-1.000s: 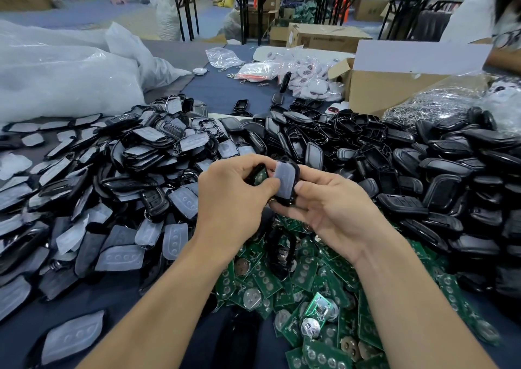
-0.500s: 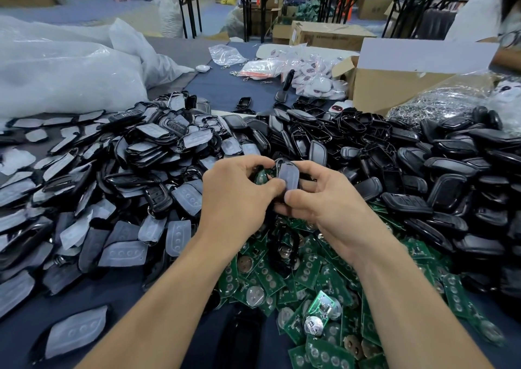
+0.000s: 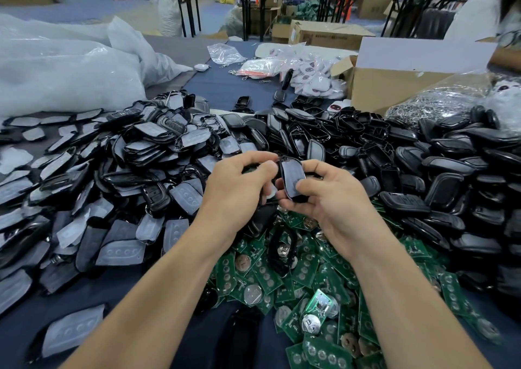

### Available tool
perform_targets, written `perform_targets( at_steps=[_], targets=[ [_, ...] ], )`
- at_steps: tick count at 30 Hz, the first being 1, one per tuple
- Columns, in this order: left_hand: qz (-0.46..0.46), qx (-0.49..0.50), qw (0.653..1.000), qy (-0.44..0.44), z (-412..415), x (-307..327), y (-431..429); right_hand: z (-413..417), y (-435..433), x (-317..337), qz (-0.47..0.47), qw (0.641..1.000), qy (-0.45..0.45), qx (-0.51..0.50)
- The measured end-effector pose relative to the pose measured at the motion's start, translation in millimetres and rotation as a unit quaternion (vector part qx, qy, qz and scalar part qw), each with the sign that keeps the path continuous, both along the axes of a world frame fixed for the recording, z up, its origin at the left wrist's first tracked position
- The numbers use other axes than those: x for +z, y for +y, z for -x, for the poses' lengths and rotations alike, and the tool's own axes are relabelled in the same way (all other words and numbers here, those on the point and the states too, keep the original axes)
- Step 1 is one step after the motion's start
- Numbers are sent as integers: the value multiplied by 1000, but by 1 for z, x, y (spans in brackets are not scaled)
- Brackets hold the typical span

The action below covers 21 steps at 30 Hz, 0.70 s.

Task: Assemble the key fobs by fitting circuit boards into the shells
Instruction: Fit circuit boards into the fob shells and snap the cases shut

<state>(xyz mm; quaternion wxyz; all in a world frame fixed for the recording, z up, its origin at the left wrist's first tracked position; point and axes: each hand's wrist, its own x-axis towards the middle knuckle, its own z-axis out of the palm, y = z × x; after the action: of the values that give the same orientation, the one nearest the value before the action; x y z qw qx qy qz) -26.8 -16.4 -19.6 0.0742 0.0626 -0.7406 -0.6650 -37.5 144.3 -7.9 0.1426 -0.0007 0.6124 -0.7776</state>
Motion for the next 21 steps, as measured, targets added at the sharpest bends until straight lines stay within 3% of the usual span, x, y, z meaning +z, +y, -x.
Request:
perform_targets(
  at_steps=[10, 21],
  targets=[
    [25, 51, 998, 32, 3, -2, -1, -3, -5, -4, -106, 990, 96, -17],
    [74, 73, 994, 40, 1, -3, 0, -5, -7, -3, -110, 989, 94, -23]
  ],
)
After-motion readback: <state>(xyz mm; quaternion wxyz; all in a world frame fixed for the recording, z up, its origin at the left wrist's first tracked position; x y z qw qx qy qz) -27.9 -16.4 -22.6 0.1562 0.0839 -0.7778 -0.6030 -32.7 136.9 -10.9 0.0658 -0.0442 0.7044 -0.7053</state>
